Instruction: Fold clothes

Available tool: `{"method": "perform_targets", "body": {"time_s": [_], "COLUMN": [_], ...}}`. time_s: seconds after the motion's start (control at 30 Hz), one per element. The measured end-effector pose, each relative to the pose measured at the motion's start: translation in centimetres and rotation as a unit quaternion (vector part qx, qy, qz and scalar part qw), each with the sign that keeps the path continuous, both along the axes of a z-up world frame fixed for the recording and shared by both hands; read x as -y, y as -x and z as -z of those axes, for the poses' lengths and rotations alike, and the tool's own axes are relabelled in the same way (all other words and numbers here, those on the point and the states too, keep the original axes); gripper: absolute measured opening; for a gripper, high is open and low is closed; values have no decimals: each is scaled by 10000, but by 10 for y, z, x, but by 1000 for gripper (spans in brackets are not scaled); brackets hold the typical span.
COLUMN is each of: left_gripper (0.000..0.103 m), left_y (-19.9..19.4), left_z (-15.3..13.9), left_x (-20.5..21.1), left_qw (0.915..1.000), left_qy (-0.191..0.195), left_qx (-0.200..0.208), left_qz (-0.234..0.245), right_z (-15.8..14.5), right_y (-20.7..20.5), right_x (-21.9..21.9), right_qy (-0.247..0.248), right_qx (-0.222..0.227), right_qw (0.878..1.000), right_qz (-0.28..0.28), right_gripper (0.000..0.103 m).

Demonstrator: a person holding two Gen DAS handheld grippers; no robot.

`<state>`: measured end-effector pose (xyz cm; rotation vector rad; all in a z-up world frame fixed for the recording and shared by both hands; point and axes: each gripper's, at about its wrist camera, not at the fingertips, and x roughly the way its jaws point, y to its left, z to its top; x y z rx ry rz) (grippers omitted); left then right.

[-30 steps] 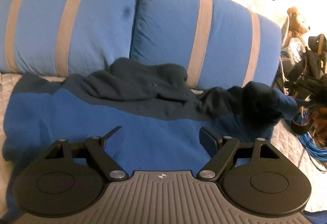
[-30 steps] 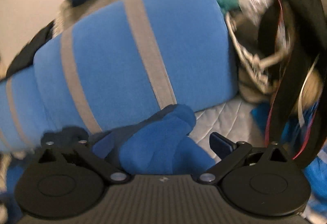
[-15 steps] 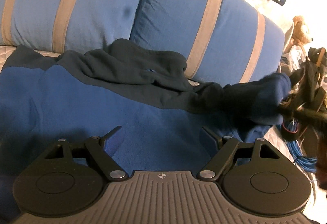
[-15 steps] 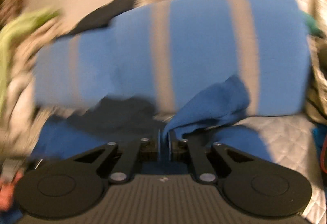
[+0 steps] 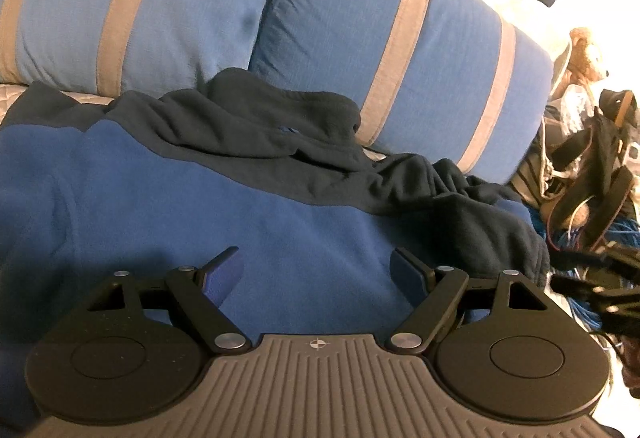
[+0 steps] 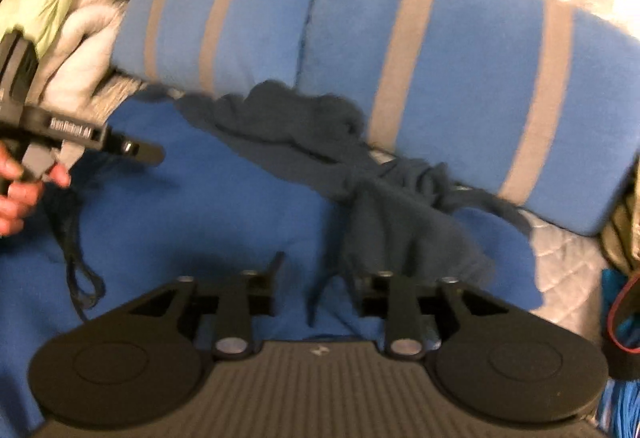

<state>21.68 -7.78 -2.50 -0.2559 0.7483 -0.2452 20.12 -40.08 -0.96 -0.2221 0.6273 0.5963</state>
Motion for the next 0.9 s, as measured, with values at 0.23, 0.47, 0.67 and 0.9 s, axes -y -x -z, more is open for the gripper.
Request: {"method": "perform_targets", "body": {"time_s": [0.23,0.47,0.67,0.9], "left_gripper": [81,81,81,81], "left_y": [3,2,2,2], "left_z": [-2,-2,-2,-2], "left_x": [-2,-6,-14,-24], "left_qw": [9999,9995,9986,9967], "left_qy": [118,245,432,667], "left_qx": [100,129,124,123], "left_qz": [1,-119,-260,-437], "right_z": [8,31,16,-19], "right_y": [-25,-49,-25,7], "right_x": [34,15,-56,-81], "right_qy": [-155,-370,-781,-366], "right_qx": [-297,-841,-679,115], "right_qw": [9954,9904,9945,9967], "right_qz": [895,1035,-155,-708], "right_gripper": [87,87,86,92]}}
